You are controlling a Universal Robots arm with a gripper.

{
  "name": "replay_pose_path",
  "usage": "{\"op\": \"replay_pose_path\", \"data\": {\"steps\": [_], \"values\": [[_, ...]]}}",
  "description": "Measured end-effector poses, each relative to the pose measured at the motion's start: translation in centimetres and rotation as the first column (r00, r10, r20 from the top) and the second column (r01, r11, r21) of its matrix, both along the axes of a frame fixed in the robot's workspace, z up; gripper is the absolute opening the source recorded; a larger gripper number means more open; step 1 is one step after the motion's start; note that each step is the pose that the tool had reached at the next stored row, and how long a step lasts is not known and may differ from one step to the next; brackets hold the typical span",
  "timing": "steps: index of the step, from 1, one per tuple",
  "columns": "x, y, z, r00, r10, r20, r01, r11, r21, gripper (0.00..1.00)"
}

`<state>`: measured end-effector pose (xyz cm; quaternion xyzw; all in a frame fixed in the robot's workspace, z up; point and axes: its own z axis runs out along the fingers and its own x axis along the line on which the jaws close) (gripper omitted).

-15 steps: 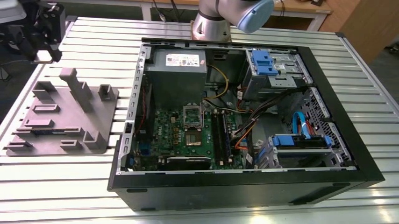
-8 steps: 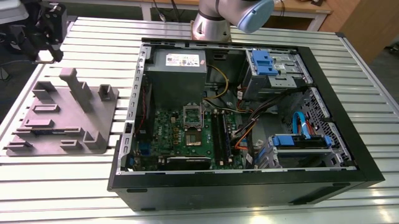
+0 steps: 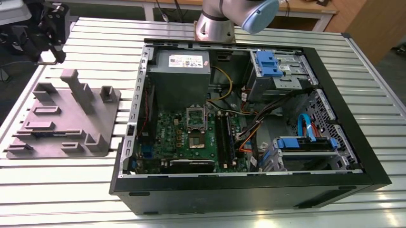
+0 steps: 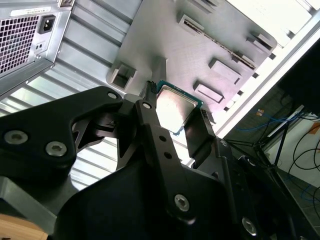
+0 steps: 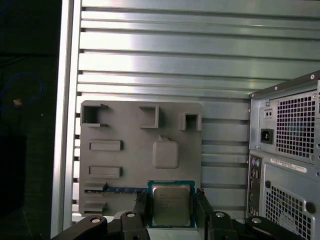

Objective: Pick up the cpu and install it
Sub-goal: 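Pick up the cpu and move it towards the insertion slot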

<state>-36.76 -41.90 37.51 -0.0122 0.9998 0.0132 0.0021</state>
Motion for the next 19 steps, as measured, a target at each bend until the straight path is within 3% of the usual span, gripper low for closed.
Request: {"op": "replay_pose_path", "data": {"steps": [19], "values": [[0.47,0.00,-0.02,1.0000,0.000,0.0000,0.000,1.0000,0.0000,0.47]]}}
